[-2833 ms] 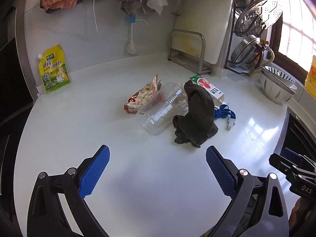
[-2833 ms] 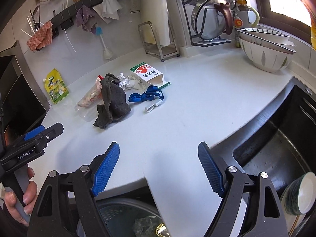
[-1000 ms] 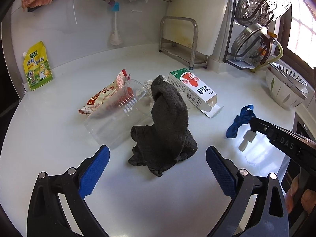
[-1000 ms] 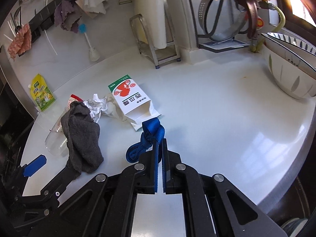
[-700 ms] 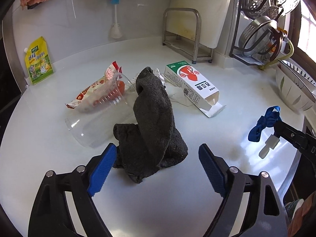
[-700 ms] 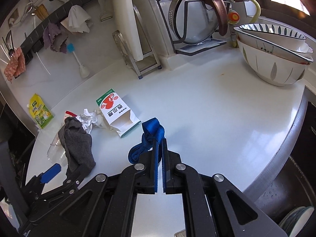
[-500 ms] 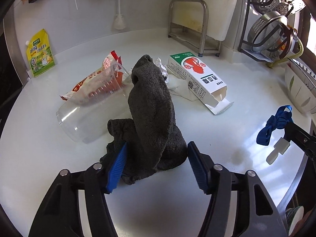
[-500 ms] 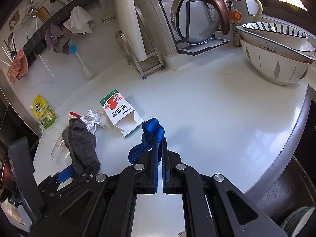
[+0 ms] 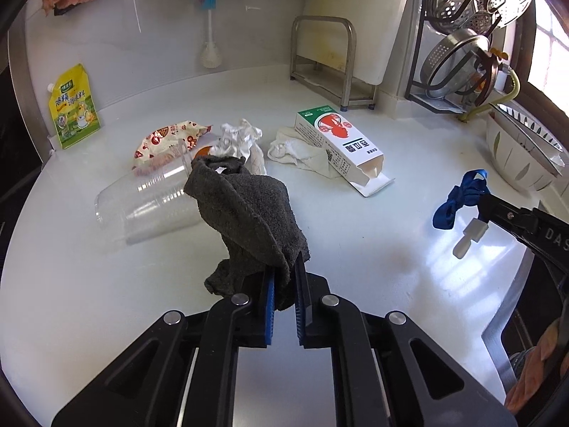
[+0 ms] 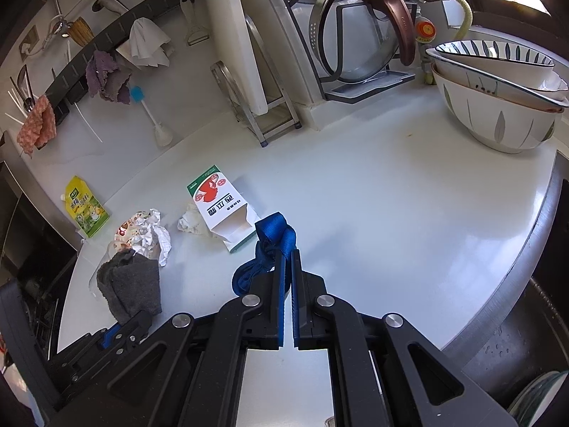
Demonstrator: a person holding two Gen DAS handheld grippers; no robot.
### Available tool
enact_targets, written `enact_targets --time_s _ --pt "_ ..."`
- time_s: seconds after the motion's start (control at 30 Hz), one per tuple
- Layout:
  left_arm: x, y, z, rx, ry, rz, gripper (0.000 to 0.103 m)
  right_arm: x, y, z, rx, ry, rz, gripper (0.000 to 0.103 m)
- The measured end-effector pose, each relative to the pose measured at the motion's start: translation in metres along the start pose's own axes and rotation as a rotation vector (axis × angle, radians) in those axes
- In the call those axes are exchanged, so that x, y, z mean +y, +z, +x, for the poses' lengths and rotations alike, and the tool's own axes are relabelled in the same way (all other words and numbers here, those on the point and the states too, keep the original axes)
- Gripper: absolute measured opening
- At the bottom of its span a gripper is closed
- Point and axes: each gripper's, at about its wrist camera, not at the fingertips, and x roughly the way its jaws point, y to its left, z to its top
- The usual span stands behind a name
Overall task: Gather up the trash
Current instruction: 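Carry the gray cloth and blue lanyard over the gray basket with both tools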
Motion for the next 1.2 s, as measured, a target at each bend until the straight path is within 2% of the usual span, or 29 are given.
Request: enact_targets --time_s 0.27,0.63,0.97,1.2 --pt "0.016 -0.018 -0.060 -0.052 -0.030 0.050 0.010 0.004 -0.023 -0.029 -0.025 0.009 -0.020 0.003" --pt "0.043 -0.063 -0.131 -0.124 -0.045 0.137 0.010 0.020 -0.097 -0.097 -0.019 -0.030 -0.053 0.003" --pt "0.068 -0.118 -0.149 -0.108 -0.047 0.118 0.010 0.062 -0.176 -0.150 -0.006 -0.023 -0.084 0.003" --pt "0.077 -0.160 -0.147 -0.050 -0.097 0.131 0.010 0.079 -0.226 -0.166 0.003 -0.018 -0.080 0.003"
